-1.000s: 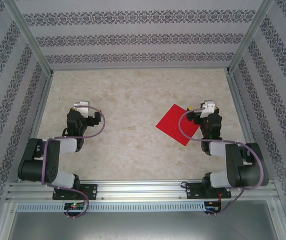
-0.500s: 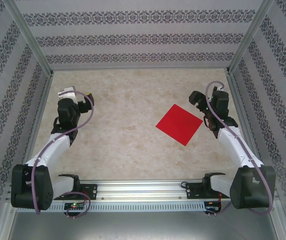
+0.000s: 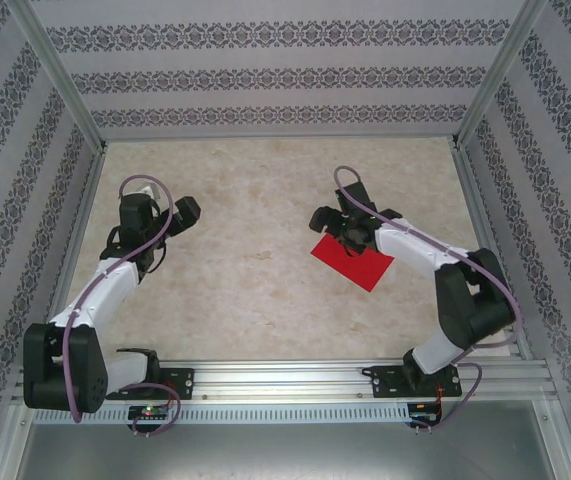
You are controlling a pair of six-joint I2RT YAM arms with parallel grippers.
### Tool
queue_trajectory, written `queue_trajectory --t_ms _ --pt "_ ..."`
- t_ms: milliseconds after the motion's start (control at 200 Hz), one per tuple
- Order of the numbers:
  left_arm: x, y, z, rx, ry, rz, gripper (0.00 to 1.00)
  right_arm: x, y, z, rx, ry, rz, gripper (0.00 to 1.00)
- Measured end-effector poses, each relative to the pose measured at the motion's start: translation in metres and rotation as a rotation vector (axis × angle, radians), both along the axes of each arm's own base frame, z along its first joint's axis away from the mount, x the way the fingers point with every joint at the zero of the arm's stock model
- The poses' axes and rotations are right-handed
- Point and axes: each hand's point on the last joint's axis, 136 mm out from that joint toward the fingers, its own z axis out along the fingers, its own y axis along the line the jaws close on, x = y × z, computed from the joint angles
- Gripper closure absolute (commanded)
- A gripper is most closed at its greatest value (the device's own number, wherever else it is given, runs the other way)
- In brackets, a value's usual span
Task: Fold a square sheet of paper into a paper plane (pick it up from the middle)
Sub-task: Move the square sheet of paper to the center of the table.
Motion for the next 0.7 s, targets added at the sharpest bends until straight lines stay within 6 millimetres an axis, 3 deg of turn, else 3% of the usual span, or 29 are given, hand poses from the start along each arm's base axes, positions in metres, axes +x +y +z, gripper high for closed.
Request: queue_trajectory --t_ms 465,600,704 --pt "-0.015 -0.031 -0.026 -0.111 0.107 -0.125 0.00 0.010 0.018 -0.059 -0.073 0.136 0.028 0.11" --pt "-0.018 -0.035 -0.029 -0.117 0.120 -0.140 0.00 0.008 0.029 -0.059 -0.079 0.118 0.062 0.13" --pt "-0.021 -0.040 -0.030 -0.119 0.127 -0.154 0.00 -0.001 0.050 -0.060 -0.086 0.095 0.143 0.13"
